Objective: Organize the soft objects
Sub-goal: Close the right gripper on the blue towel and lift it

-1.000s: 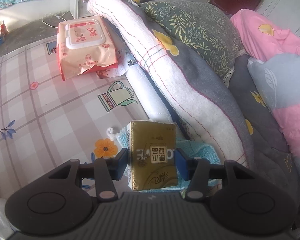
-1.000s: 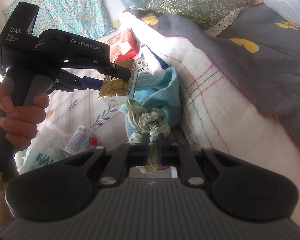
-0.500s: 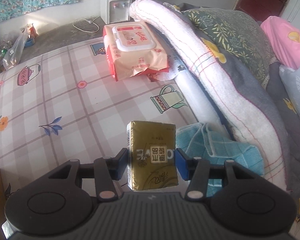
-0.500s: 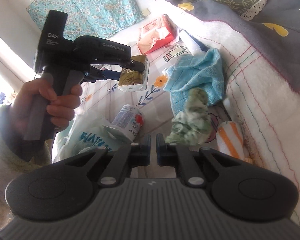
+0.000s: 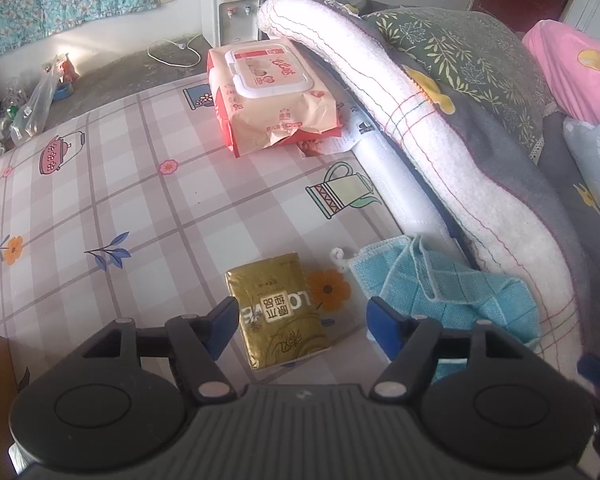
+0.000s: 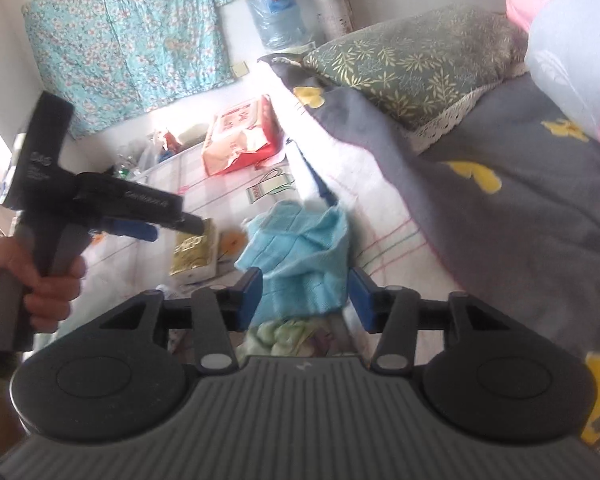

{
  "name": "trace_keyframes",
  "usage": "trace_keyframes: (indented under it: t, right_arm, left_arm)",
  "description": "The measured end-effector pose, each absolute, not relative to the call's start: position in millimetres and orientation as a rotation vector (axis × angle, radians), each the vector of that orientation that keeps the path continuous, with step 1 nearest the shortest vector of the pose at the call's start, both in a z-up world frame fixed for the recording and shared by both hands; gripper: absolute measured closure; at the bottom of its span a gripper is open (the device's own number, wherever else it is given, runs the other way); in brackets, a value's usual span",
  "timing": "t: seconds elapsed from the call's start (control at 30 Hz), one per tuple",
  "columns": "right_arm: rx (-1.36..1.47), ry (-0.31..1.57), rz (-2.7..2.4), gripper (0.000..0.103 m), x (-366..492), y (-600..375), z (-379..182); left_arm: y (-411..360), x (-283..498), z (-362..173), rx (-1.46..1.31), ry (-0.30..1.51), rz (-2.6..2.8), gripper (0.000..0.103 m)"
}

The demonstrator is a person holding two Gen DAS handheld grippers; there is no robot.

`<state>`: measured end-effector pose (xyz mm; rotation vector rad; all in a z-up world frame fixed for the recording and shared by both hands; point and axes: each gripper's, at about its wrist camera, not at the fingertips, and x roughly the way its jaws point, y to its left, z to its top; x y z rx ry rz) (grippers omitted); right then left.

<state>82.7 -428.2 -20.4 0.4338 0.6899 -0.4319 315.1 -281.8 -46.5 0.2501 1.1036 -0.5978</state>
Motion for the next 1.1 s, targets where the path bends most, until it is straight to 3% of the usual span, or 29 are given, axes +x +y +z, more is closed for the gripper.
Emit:
trace_keyframes:
  t: [0.17, 0.23, 0.3, 0.4, 0.57, 0.93, 1.03, 1.1]
  right_arm:
    - [0.466, 0.718, -0.444, 0.055, 117.5, -463.3, -33.6]
    - [0.479, 0.743, -0.443, 0.060, 131.3, -471.1, -43.7]
    - [0.487, 0.774, -0.427, 0.083, 141.8, -472.4, -54.3]
    - [0.534, 0.784, -0.376, 0.097, 147.6, -466.8, -63.3]
    - [0.509, 0.750, -0.262, 0.098, 155.1, -441.6, -60.3]
    - [0.315, 0.878, -0.086, 0.094, 190.6, -387.5, -82.4]
    - [0.351, 0.882, -0.063, 0.090, 189.4, -391.1, -82.5]
    - [0.418, 0.869, -0.037, 0.075, 182.9, -399.2, -77.1]
  left_arm:
    - [-282.1, 311.5, -48.0, 0.221, 1.145, -0.638, 0.032]
    - [-282.1, 311.5, -48.8, 0.208, 1.154, -0.648, 0.033]
    - [-281.6, 312.2, -48.6, 0.189, 1.162, -0.657, 0.034]
    - [-280.8, 314.1, -47.4, 0.160, 1.173, -0.674, 0.035]
    - [-282.2, 318.0, -46.8, 0.112, 1.197, -0.697, 0.035]
    - [-302.5, 321.5, -57.9, 0.123, 1.247, -0.718, 0.032]
    - [-310.8, 320.9, -68.5, 0.217, 1.243, -0.692, 0.044]
    - [-312.0, 320.6, -72.2, 0.255, 1.233, -0.691, 0.047]
